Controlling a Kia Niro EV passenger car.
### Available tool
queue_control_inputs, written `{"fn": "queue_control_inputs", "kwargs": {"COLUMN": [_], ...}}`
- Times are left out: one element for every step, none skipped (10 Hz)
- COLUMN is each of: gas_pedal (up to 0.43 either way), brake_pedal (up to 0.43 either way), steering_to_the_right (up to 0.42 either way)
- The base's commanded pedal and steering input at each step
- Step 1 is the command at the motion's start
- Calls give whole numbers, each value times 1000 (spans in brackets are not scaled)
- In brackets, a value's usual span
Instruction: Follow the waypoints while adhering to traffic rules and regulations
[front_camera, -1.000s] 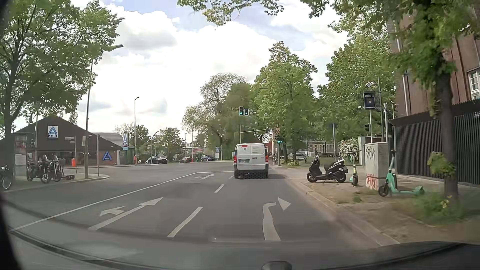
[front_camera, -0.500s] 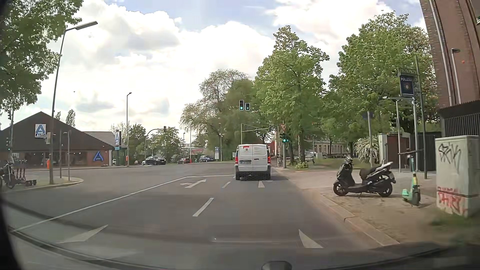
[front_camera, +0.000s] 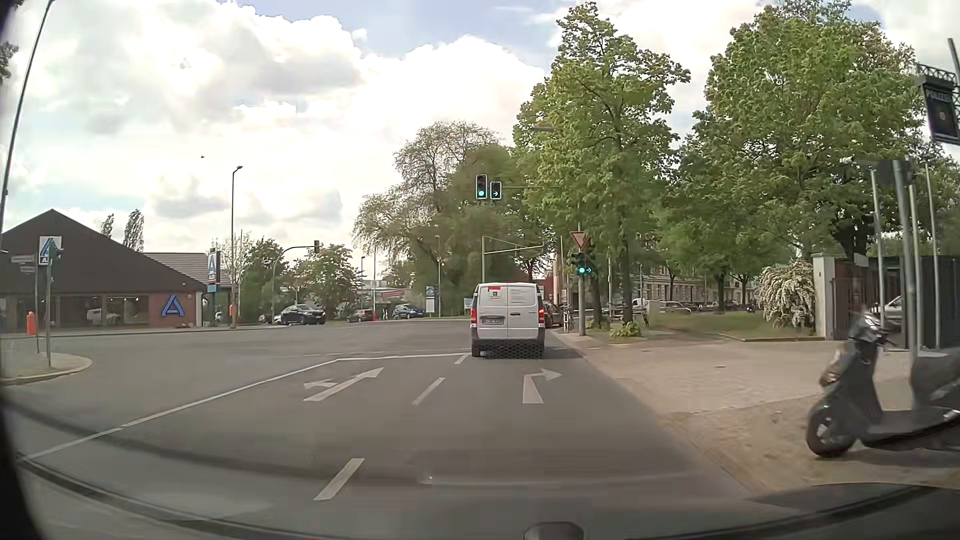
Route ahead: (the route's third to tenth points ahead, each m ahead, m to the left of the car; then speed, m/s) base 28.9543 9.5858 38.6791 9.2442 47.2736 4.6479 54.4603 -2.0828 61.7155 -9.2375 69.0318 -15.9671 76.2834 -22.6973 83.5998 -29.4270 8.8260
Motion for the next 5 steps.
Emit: {"fn": "queue_control_inputs", "kwargs": {"gas_pedal": [0, 0, 0, 0, 0], "brake_pedal": [18, 18, 18, 24, 18], "steering_to_the_right": [-4, -3, -3, -3, -3]}}
